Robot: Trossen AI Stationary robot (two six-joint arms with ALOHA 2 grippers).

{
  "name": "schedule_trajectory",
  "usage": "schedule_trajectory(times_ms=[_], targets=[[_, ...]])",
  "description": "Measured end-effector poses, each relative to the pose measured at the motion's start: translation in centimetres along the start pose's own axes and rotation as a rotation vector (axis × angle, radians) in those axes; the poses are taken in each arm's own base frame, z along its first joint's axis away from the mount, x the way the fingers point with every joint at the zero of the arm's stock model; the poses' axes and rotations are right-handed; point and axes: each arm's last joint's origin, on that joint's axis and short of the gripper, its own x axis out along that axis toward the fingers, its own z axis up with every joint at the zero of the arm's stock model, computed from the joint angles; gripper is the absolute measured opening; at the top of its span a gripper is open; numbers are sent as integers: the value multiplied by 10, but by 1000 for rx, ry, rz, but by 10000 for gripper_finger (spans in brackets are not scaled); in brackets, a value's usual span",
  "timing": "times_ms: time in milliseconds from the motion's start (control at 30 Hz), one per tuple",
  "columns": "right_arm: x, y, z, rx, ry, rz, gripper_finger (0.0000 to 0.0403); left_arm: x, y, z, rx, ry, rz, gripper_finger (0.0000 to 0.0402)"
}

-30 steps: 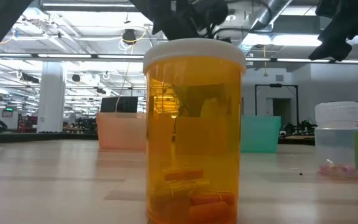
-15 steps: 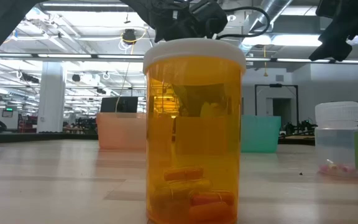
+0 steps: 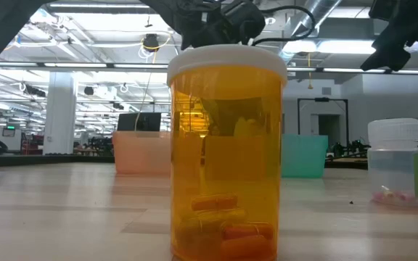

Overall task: Pick and place medicine bottles into bin by pill shape (circle, oval)
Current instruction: Put the top orange pill bottle into the green bin

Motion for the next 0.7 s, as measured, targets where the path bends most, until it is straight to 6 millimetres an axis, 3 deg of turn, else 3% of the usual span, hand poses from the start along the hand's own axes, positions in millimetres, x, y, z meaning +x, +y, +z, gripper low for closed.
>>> schedule_trajectory(times_ms=[600,700], targets=[[0,0,0,-2,-1,0,255,1,1,-1,0,13,-18,213],[0,0,0,-2,-1,0,255,11,0,-1,5,45,-16,213]])
